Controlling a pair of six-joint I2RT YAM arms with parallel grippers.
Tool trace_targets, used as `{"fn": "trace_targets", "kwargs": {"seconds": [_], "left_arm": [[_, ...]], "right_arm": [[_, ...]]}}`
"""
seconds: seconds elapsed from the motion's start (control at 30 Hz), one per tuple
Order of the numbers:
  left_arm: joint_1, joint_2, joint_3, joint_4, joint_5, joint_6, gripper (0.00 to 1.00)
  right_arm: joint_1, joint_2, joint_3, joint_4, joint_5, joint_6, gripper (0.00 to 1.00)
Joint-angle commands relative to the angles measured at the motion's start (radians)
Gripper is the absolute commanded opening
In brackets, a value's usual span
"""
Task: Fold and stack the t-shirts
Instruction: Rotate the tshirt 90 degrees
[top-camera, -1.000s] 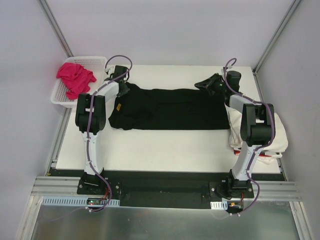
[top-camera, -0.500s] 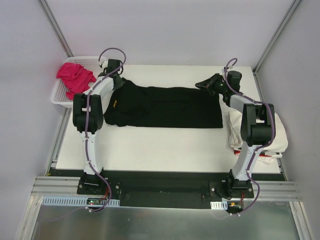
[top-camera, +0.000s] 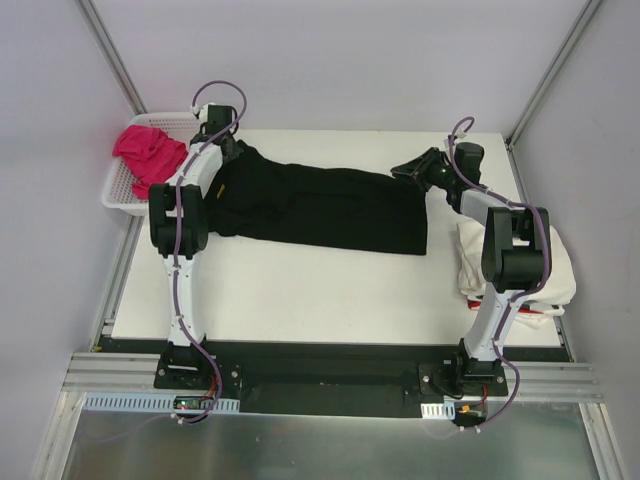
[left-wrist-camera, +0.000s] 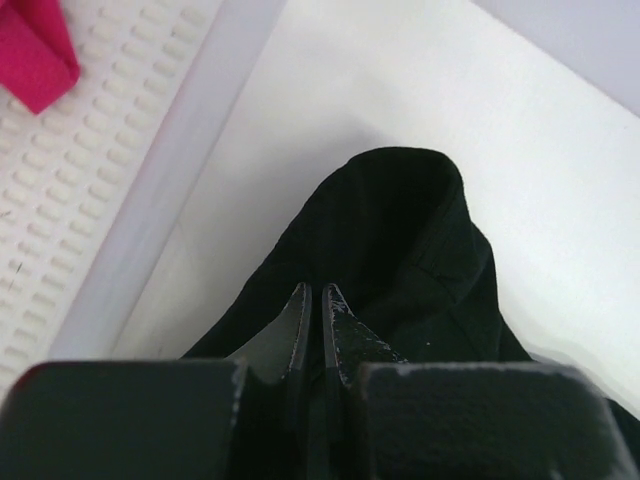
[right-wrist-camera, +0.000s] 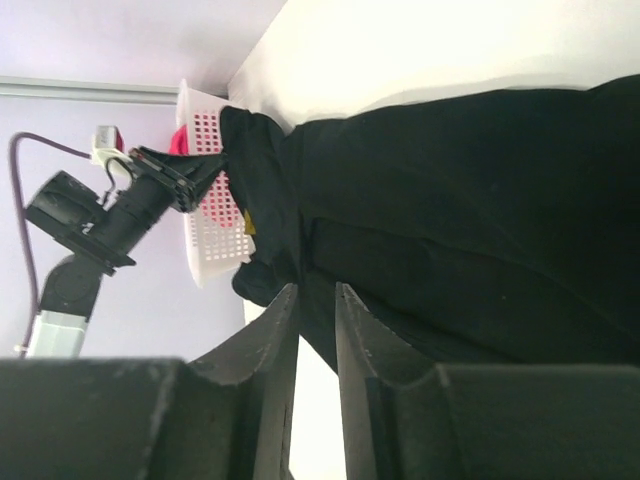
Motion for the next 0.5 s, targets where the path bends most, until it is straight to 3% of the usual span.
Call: {"fn": "trace_targets", "kwargs": {"seconds": [0.0, 0.13, 0.23, 0.37, 0.47], "left_arm": [[0.008, 0.030, 0.111, 0.010, 0.045, 0.050, 0.00], [0.008, 0.058, 0.163, 0.013, 0.085, 0.091, 0.03], [0.008, 0.067, 0.187, 0.027, 0.134, 0.131, 0.37], [0.008, 0.040, 0.192, 0.045, 0.181, 0.165, 0.65], [0.008, 0.008, 0.186, 0.057, 0.195, 0.181, 0.75]], "right_arm": [[-0.022, 0.045, 0.043, -0.079, -0.027, -0.103, 0.25], [-0.083, 0.082, 0.092, -0.126, -0.043, -0.149, 0.30], [-0.125, 0.095, 0.164, -0.264, -0.027, -0.251, 0.34], [-0.161, 0.004, 0.106, -0.358, 0.009, -0.328, 0.40], [-0.162, -0.120, -0.021, -0.363, 0.032, -0.353, 0.43]]}}
